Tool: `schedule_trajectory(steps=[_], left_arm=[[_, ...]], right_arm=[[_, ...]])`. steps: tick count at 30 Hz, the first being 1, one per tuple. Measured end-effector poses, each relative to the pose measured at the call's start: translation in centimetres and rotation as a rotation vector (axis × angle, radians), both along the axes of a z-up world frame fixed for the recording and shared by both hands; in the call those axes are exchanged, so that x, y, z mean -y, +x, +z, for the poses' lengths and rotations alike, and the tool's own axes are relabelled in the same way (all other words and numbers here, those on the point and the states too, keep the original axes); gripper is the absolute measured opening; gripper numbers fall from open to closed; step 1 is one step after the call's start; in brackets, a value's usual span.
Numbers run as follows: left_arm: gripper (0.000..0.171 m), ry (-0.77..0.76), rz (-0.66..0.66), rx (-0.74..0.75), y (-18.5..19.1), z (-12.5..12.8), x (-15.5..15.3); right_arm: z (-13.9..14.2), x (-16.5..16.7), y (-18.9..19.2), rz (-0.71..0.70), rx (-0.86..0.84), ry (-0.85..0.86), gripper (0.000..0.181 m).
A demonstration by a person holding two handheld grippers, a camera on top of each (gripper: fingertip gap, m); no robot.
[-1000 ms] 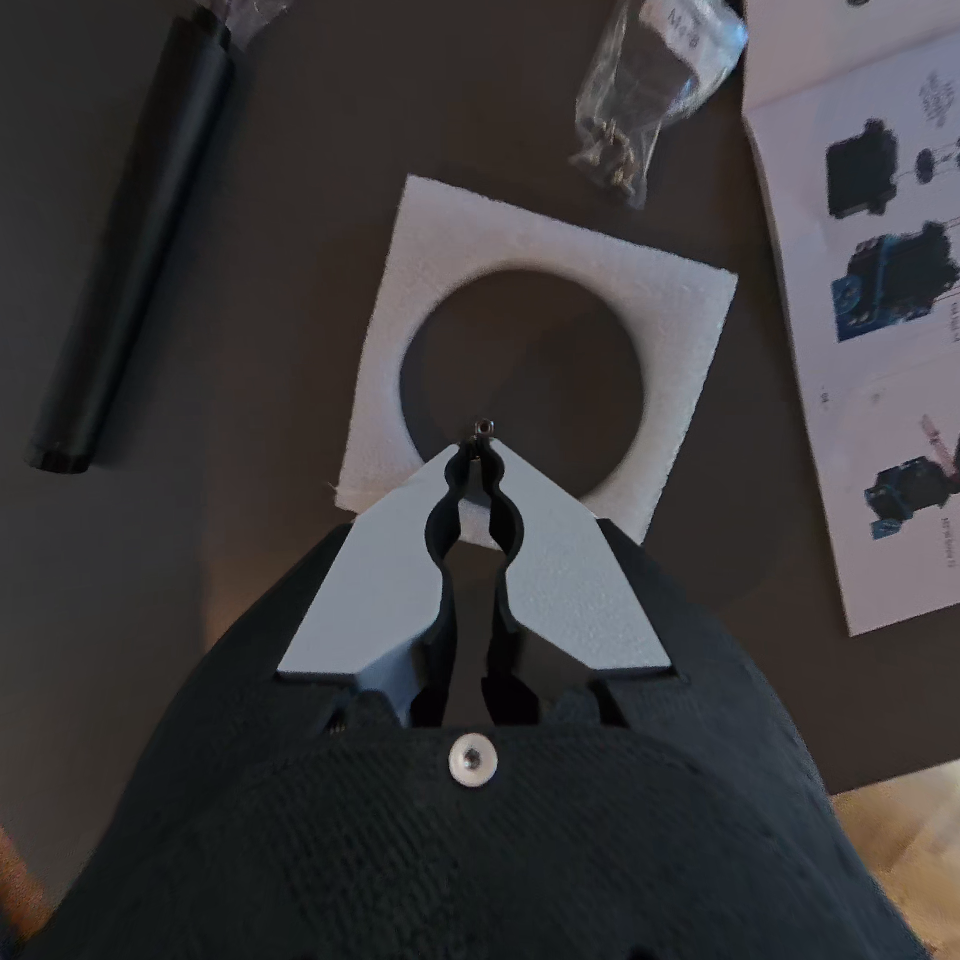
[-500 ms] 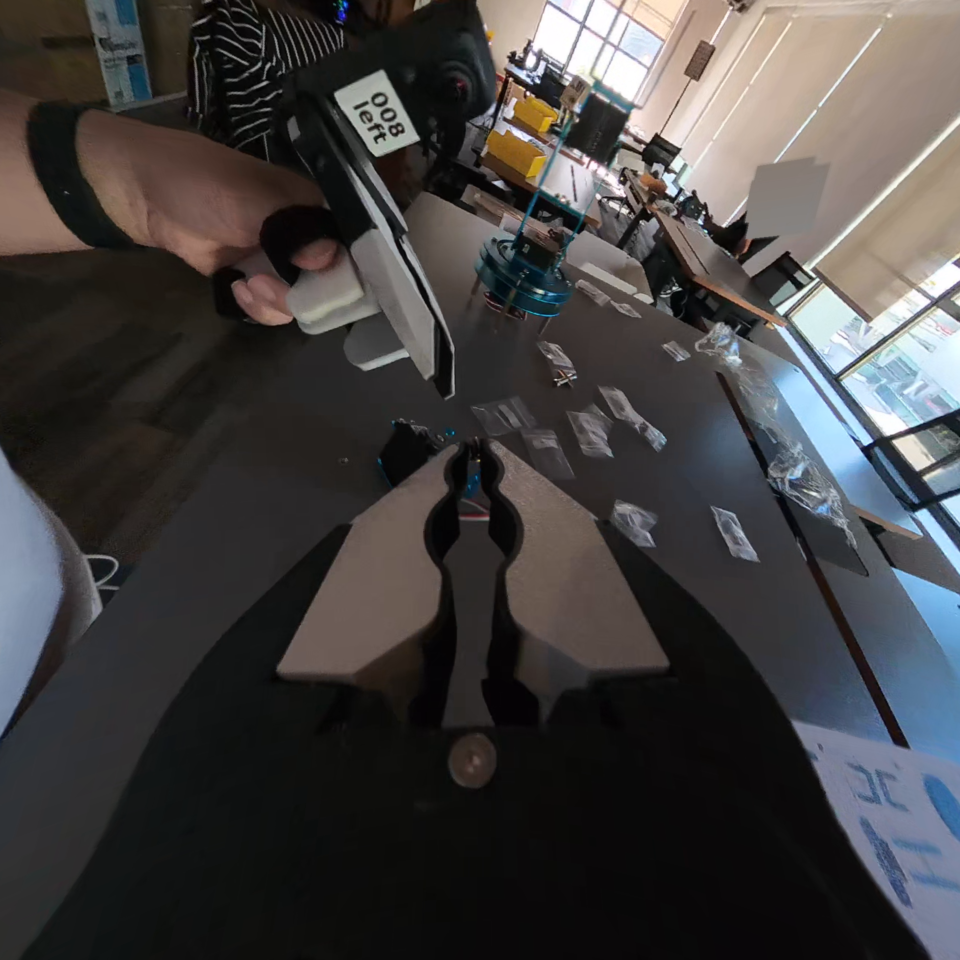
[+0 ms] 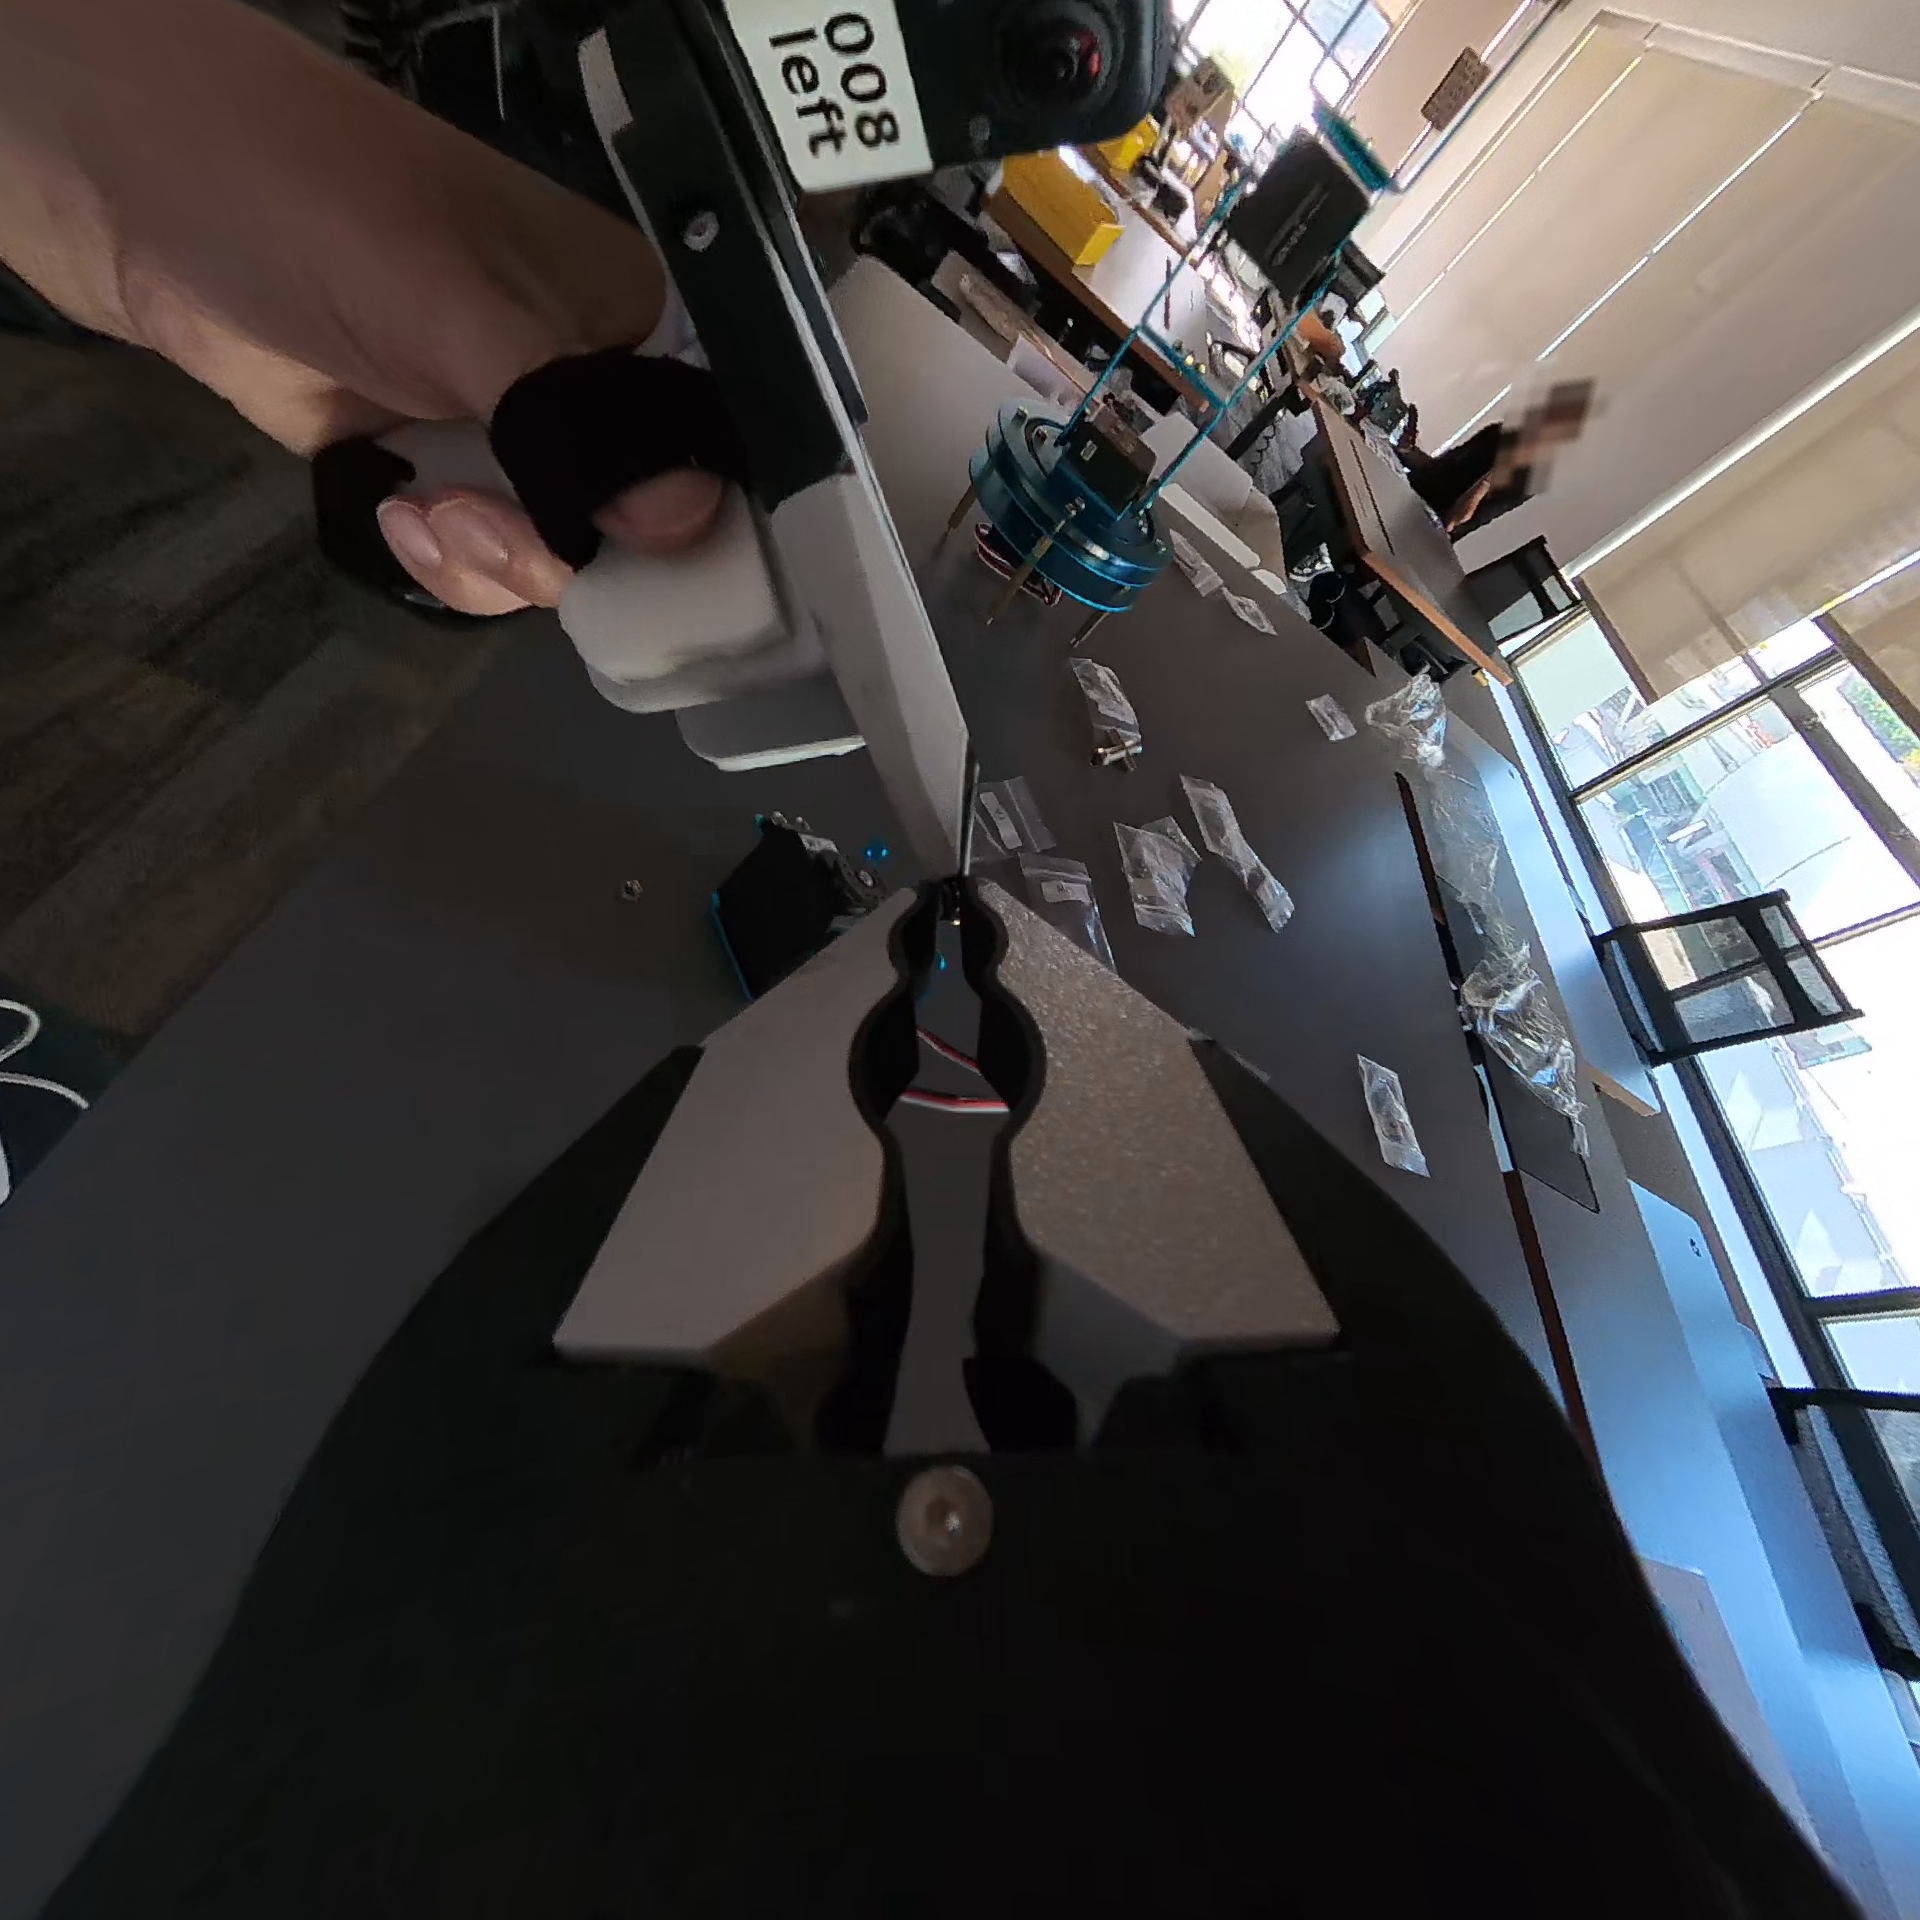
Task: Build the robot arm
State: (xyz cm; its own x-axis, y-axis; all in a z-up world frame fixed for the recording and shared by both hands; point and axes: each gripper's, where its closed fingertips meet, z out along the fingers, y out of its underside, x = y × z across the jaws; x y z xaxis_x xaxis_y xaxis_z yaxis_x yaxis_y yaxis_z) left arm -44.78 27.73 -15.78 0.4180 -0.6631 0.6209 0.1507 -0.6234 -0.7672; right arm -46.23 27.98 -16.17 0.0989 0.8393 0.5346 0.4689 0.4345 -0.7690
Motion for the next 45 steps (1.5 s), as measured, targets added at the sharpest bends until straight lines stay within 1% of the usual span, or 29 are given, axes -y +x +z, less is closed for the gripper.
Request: schedule_trajectory(steps=[6,9,12,14,17,18,20,22,23,24,28,30,33,36,39,41,42,45], left_arm=[[0.004,0.018,-0.028,-0.012,0.2,-0.2,-0.1],[0.002,0.038,-0.050,0.007,0.1,0.1,0.1],[0.000,0.052,-0.039,0.027,-0.3,0.4,-0.1],[0.000,0.061,-0.036,0.044,-0.4,0.6,-0.1],[0.000,0.059,-0.036,0.115,-0.7,1.2,-0.1],[0.000,0.052,-0.039,0.133,-0.8,1.3,-0.1],[0.000,0.043,-0.031,0.135,-1.0,0.8,-0.4],[0.000,0.042,-0.021,0.117,-1.1,-0.1,-0.8],[0.000,0.040,-0.019,0.114,-1.0,-0.4,-0.9],[0.000,0.037,-0.019,0.121,-1.0,-0.5,-1.0],[0.000,0.024,-0.039,0.139,-0.5,-0.8,-1.1],[0.000,0.020,-0.056,0.147,-0.1,-0.7,-1.1],[0.000,0.028,-0.047,0.119,-0.3,-1.0,-1.5],[0.000,0.073,0.025,0.018,-2.0,-1.8,-2.1],[0.000,0.093,0.093,-0.019,-4.4,-2.1,-2.2],[0.002,0.105,0.135,-0.003,-6.2,-1.5,-2.3],[0.007,0.114,0.161,0.000,-7.1,-1.2,-2.5],[0.018,0.148,0.219,-0.048,-9.5,-0.7,-3.2]], right_arm=[[-0.1,-0.1,0.3,0.000,-0.009,-0.019,0.003],[0.2,0.2,0.3,0.013,-0.055,-0.096,0.003],[0.5,0.1,0.0,0.004,-0.102,-0.162,0.004],[0.8,0.1,-0.1,0.009,-0.136,-0.184,0.007],[1.1,-0.3,0.1,0.007,-0.189,-0.255,0.016],[1.4,-0.4,0.3,0.015,-0.222,-0.300,0.015],[1.6,-0.6,0.6,0.037,-0.282,-0.399,0.003],[0.8,-1.3,1.0,0.025,-0.285,-0.471,0.004],[0.3,-1.5,1.1,0.026,-0.279,-0.493,0.008],[-0.1,-1.6,1.2,0.028,-0.276,-0.513,0.013],[-0.6,-1.4,1.5,0.072,-0.282,-0.584,0.017],[-0.9,-1.4,1.5,0.078,-0.264,-0.569,0.019],[-2.2,-2.1,1.9,0.020,-0.182,-0.510,0.019],[-2.7,-2.0,2.2,0.002,-0.139,-0.472,0.018],[-3.4,-2.3,2.8,-0.040,-0.099,-0.419,0.015],[-3.0,-3.2,3.3,-0.064,-0.112,-0.391,0.012],[-2.7,-3.9,3.5,-0.081,-0.116,-0.394,0.010],[-2.2,-6.8,2.8,-0.098,-0.088,-0.472,0.011]])
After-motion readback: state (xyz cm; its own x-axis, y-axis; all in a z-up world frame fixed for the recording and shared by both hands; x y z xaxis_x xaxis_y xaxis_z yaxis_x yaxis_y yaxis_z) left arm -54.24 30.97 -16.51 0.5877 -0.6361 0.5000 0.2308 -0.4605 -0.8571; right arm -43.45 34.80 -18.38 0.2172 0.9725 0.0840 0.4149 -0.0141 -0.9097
